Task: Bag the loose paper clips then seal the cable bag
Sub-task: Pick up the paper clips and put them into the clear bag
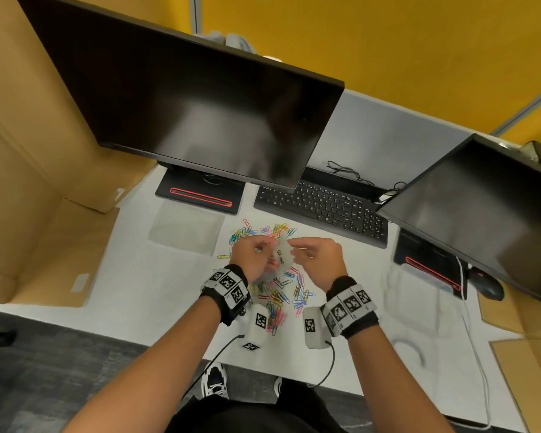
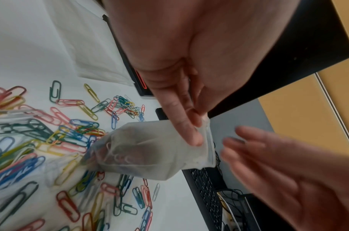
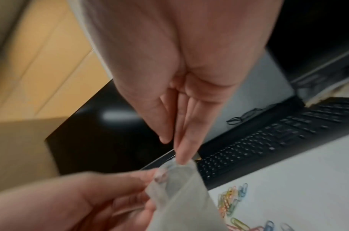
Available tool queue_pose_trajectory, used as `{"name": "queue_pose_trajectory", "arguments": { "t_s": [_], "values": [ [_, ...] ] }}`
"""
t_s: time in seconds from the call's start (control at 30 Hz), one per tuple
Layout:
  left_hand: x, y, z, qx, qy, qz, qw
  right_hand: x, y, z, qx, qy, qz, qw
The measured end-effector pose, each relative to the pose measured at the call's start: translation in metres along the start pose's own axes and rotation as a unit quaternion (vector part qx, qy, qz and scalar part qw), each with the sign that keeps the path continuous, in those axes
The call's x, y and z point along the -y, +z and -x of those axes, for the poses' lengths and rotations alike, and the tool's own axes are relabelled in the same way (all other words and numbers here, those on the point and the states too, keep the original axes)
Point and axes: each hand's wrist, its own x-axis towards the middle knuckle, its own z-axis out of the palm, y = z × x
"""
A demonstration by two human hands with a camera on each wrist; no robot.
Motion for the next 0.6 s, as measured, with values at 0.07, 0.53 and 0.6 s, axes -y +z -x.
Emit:
{"name": "queue_pose_trajectory", "arguments": {
  "t_s": [0.07,0.53,0.6],
  "values": [
    [0.001,-0.003,-0.002,-0.001,-0.007,0.004,1.0,-0.022,-0.01,0.004,-0.046,0.03,0.013,0.998],
    [0.014,-0.017,0.006,-0.037,-0.028,0.041,0.998,-0.127,0.044,0.001,0.031,0.117,0.104,0.987],
    [0.014,-0.016,0.007,-0.037,-0.024,0.033,0.998,-0.122,0.041,-0.01,0.046,0.062,0.165,0.983]
  ]
}}
